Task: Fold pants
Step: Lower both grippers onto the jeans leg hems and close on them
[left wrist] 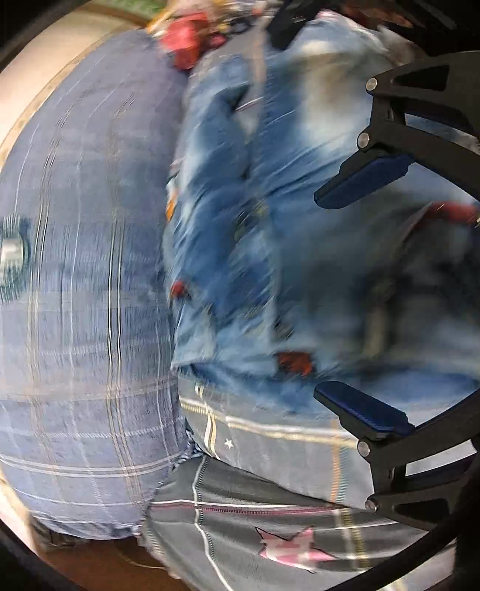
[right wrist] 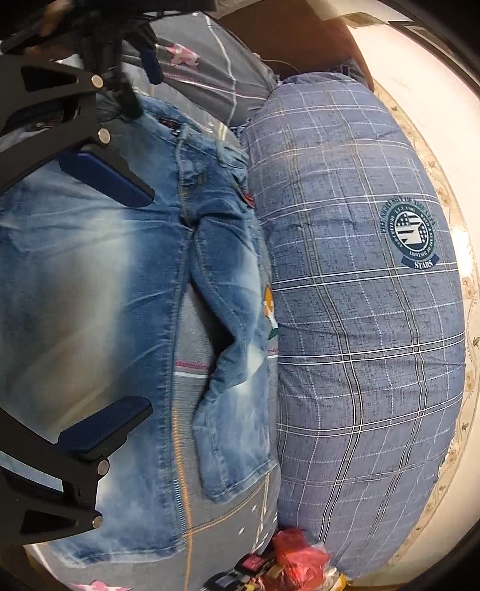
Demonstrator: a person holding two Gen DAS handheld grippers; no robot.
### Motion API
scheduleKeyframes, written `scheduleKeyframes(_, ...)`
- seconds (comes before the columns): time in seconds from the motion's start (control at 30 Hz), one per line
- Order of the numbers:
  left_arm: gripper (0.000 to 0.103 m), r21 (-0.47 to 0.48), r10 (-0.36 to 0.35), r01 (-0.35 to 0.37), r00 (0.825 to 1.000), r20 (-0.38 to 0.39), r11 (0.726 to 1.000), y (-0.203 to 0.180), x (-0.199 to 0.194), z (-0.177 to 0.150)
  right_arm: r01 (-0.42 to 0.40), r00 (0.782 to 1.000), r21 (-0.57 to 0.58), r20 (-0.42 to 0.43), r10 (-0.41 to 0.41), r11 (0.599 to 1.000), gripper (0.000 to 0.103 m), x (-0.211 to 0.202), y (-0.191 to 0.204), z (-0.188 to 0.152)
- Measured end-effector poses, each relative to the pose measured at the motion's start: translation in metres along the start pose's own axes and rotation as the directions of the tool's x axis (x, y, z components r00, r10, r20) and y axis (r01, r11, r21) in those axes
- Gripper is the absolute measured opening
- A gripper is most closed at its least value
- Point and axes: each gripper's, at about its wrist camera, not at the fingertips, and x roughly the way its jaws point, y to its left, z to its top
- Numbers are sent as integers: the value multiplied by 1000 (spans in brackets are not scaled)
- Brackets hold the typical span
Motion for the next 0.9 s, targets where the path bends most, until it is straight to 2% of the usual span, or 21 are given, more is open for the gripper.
scheduleKeyframes(0.1, 94, -44, 59, -60, 998, -31, 997, 32, 26, 41, 8, 1000, 3, 13, -8, 1000, 103, 8, -6, 13)
scheduleKeyframes(0.2, 94, -37, 81, -84, 993, -83, 996, 50, 62, 76, 14, 1000, -6, 9, -14, 1000, 103, 20, -11, 24)
scheduleKeyframes(0.33, 94, -58, 47, -56, 988, -145, 997, 60, 103, 99, 35, 999, -9, -16, -35, 999, 103, 43, -27, 44)
scheduleKeyframes(0.43, 94, -57, 44, -55, 984, -174, 997, 61, 129, 107, 48, 998, 16, -45, -47, 999, 103, 61, -50, 66)
scheduleKeyframes(0.5, 94, -62, 68, -81, 980, -190, 995, 63, 143, 112, 52, 996, 33, -68, -49, 998, 103, 75, -70, 84)
scheduleKeyframes(0.63, 94, -99, 65, -85, 980, -187, 991, 68, 153, 120, 113, 987, 127, -128, -96, 985, 103, 105, -133, 117)
scheduleKeyframes(0.7, 94, -97, 71, -90, 980, -187, 991, 69, 158, 124, 159, 978, 198, -162, -128, 967, 103, 115, -173, 128)
scheduleKeyframes(0.8, 94, -89, 83, -101, 978, -194, 991, 70, 169, 129, 206, 969, 230, -184, -165, 951, 103, 125, -206, 136)
scheduleKeyframes(0.9, 94, -83, 101, -120, 973, -206, 989, 68, 183, 134, 206, 967, 272, -203, -153, 940, 103, 137, -229, 142)
